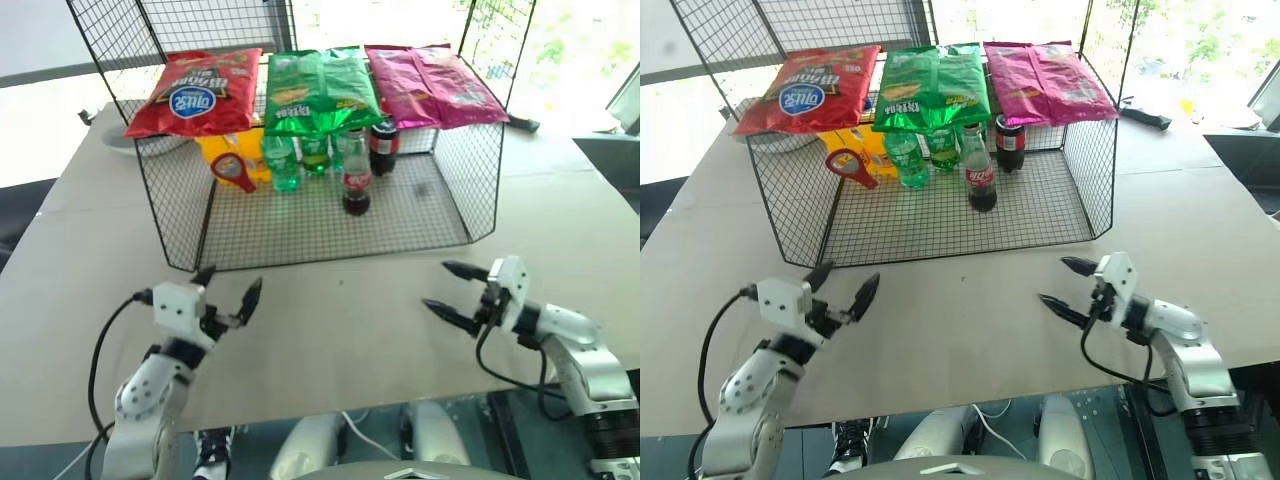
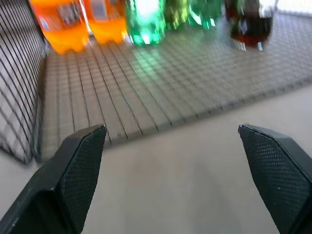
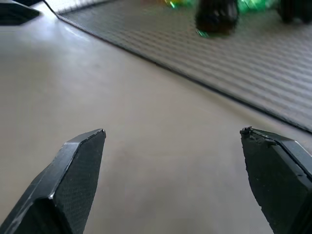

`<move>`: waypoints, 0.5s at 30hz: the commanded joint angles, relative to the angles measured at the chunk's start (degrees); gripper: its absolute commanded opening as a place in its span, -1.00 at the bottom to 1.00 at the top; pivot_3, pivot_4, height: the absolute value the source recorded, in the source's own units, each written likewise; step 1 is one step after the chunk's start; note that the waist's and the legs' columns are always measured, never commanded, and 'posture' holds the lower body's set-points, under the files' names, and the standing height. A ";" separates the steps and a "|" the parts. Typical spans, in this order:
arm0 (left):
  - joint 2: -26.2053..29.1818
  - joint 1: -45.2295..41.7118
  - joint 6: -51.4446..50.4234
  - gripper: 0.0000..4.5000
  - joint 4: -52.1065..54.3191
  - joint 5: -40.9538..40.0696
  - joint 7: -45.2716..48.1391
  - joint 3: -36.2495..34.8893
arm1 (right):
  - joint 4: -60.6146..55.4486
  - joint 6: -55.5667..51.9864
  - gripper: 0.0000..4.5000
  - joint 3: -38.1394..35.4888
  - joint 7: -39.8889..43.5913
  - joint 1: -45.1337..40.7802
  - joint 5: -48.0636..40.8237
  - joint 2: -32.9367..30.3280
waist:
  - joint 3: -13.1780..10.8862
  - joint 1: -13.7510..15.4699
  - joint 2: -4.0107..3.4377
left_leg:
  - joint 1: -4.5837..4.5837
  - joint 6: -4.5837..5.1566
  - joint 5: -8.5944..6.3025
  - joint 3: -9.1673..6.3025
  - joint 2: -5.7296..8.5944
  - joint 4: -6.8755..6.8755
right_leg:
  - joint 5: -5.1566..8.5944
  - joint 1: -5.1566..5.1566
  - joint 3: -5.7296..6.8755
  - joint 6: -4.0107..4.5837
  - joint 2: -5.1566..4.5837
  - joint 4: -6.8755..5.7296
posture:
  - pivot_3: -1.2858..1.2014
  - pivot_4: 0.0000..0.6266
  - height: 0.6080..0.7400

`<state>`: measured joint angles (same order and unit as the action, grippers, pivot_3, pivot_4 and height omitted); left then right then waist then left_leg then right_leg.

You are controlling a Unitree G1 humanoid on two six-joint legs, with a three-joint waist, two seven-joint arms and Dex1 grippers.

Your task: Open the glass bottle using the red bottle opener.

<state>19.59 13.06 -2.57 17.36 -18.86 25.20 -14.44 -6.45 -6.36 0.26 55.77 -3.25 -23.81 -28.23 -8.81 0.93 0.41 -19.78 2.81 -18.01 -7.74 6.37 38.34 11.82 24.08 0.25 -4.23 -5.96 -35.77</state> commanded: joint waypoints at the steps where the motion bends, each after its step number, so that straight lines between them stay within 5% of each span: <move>1: -0.25 -3.98 -1.75 1.00 2.32 -2.00 -2.55 -1.61 | -8.62 -4.33 0.98 0.25 -2.66 -2.18 -4.09 1.38 | 0.00 -0.04 0.00 | 0.00 0.01 0.00 0.01 0.01 0.00 | 0.00 0.00 -0.02 0.00 0.00 0.00 | 0.03 -0.52 1.00; 15: -1.67 -25.27 -2.19 1.00 -10.12 -1.16 -9.25 -2.71 | -20.42 -15.06 0.98 1.38 -9.75 -13.61 -12.84 5.35 | 0.01 -0.08 0.06 | -0.12 0.03 0.01 -0.06 0.11 0.01 | -0.01 0.15 0.03 0.01 0.00 -0.01 | 0.03 -0.52 1.00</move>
<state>17.69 -11.28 -6.49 7.13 -20.24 16.07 -16.42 -24.23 -21.26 1.62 46.51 -15.82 -35.41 -23.10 -8.80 0.85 0.46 -19.90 2.84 -18.00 -7.80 6.47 38.35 11.81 24.24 0.28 -4.22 -5.96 -35.78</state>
